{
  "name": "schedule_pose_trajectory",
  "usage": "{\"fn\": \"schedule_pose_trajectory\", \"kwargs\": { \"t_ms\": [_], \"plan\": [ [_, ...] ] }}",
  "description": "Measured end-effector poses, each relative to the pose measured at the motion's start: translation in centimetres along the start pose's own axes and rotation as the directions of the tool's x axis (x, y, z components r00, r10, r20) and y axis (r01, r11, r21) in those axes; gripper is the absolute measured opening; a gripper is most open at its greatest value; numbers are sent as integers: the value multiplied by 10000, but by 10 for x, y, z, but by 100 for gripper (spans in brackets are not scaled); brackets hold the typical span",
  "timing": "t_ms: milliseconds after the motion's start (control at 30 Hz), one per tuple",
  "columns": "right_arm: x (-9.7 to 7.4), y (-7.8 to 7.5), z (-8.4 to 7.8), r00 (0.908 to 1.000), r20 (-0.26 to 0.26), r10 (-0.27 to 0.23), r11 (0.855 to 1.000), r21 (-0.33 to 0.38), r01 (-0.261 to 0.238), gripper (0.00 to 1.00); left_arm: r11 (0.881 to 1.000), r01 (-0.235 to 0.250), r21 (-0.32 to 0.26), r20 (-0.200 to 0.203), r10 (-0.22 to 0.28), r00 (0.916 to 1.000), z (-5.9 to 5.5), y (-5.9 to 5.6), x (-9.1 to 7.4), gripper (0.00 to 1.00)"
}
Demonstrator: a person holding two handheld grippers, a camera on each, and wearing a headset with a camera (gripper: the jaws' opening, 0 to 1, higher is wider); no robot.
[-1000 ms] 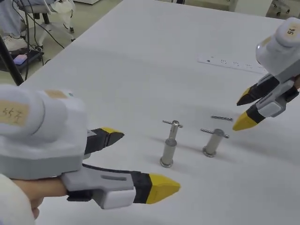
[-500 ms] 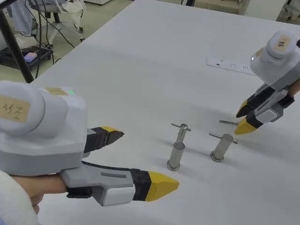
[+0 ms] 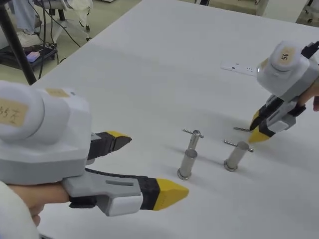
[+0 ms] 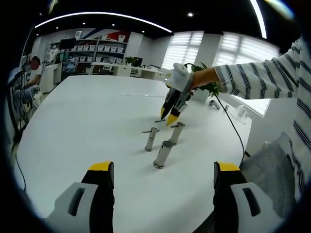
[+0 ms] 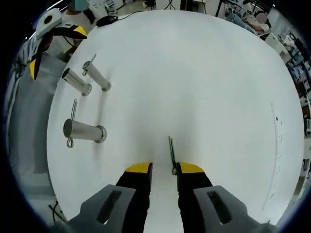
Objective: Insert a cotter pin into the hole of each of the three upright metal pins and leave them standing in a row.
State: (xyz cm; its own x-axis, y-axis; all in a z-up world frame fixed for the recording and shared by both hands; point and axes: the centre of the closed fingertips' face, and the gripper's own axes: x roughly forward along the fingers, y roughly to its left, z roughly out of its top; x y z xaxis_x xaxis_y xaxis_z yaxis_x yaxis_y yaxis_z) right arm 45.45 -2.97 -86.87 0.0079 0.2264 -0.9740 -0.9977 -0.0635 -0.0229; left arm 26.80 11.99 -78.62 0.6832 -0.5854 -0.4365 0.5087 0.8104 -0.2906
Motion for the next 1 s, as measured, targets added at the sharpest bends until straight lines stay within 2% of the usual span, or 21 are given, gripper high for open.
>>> {"fn": "schedule_pose_trajectory", "kwargs": {
  "t_ms": [33,533,600,633,667,700,833,933,1000],
  "plan": [
    [0,3,1,9999,24,136,9998,149,-137,20,10000,16,-3,47,-16,10000,1,0,0,84],
    [1,3,2,9995,-308,20,9998,190,-14,14,9998,175,-2,-15,-175,9998,2,-4,6,83],
    [2,1,4,9996,-257,-91,9990,425,102,10,9998,108,-157,62,-107,9999,3,-2,7,83],
    [2,-2,4,9994,-274,-195,9983,543,210,8,9996,65,-279,241,-58,9997,6,-1,7,83],
    [3,-4,3,9988,-327,-361,9979,524,378,5,9995,59,-326,321,-49,9995,7,0,7,82],
    [3,-3,4,9989,-356,-303,9985,440,318,5,9991,18,-414,378,-2,9993,9,2,6,82],
    [3,-1,4,9977,-561,-386,9989,245,400,5,9993,-88,-373,412,103,9991,12,5,5,82],
    [3,-2,4,9972,-574,-475,9969,594,509,5,9994,-111,-327,369,123,9992,12,7,4,82],
    [3,-1,3,9970,-552,-535,9970,537,565,4,9994,-138,-306,348,149,9993,12,7,4,82]
  ]
}}
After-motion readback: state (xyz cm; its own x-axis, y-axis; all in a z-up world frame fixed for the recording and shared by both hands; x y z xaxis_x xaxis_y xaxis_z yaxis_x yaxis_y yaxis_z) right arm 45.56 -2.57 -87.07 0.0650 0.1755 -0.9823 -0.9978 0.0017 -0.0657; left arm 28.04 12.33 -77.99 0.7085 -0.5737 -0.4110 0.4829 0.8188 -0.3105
